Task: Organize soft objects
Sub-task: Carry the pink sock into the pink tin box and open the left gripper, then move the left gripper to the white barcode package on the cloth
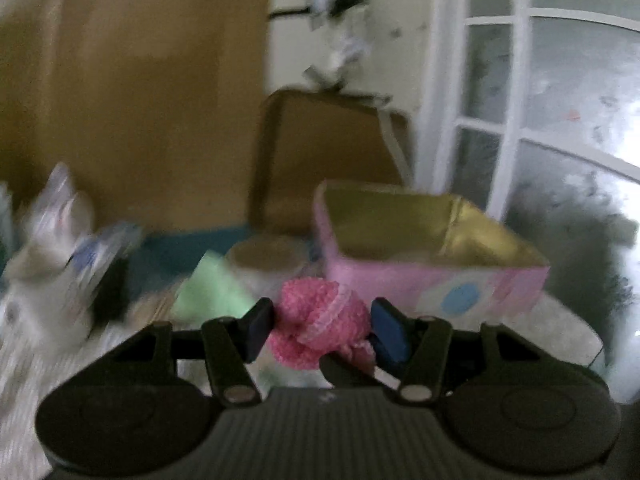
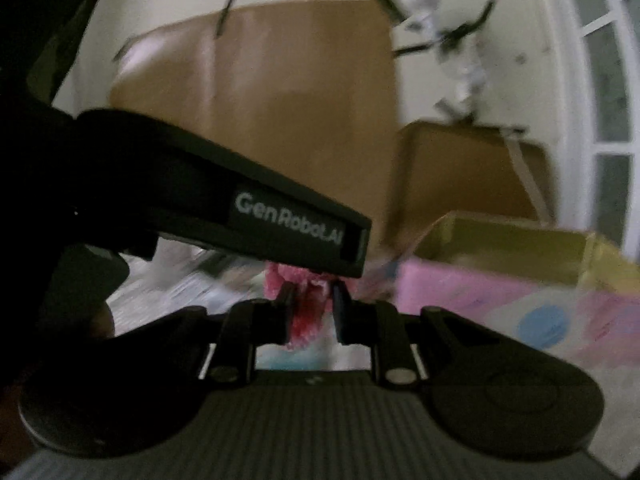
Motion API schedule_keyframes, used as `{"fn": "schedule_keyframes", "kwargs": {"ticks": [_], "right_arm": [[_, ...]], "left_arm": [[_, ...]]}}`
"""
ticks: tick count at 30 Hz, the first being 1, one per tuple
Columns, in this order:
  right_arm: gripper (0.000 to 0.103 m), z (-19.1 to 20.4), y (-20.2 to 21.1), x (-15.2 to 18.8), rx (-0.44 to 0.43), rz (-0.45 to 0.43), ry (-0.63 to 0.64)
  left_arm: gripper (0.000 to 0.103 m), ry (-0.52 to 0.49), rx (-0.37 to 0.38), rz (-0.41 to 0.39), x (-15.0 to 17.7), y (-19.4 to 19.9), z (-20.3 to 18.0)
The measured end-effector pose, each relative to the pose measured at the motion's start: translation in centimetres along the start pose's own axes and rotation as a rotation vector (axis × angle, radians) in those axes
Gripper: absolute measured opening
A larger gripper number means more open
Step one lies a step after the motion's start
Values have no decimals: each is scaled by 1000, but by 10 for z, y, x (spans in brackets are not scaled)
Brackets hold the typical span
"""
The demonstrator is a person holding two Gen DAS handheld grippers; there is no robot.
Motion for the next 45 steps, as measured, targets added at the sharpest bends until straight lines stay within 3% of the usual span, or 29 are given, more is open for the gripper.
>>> {"fn": "schedule_keyframes", "kwargs": {"ticks": [5, 10, 13, 17, 21, 24, 28, 31, 36, 41, 45], "right_arm": [[23, -56, -11, -22, 151, -91, -30], [26, -102, -38, -29, 237, -72, -71], [58, -127, -60, -27, 271, 10, -132], [61, -132, -51, -11, 262, 17, -208], [60, -113, -31, -5, 202, -25, -237], [61, -85, -31, -9, 89, -6, -207], [60, -24, -43, -6, -181, 125, -180], [61, 18, -62, 2, -311, 246, -157], [64, 59, -91, 6, -311, 332, -60], [77, 82, -130, -1, -272, 401, 35], [75, 97, -146, 2, -296, 446, 84]], "left_arm": [[54, -105, 58, -117, -49, -16, -53], [57, -101, 154, -122, -88, -58, -89], [63, -94, 135, -92, -100, -91, -98], [63, -97, 57, 7, -103, -126, -94], [68, -72, 37, 19, -95, -108, -69], [72, -47, -16, -16, -82, -73, -37], [73, 18, -146, 4, -38, -26, 20], [72, 91, -242, 53, -3, -6, 68], [72, 233, -350, 132, 39, 10, 142], [72, 281, -432, 152, 61, 19, 184], [72, 315, -482, 159, 71, 26, 206]]}}
Point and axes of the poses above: each gripper's, at about its wrist camera, not at the fingertips, and y roughly against the way its jaws point, z to its left, x to its underside, the point moved 7 cm from there along -y, roughly the way its jaws point, and after that the axes turned 11 degrees about z, right-handed, at the moved point
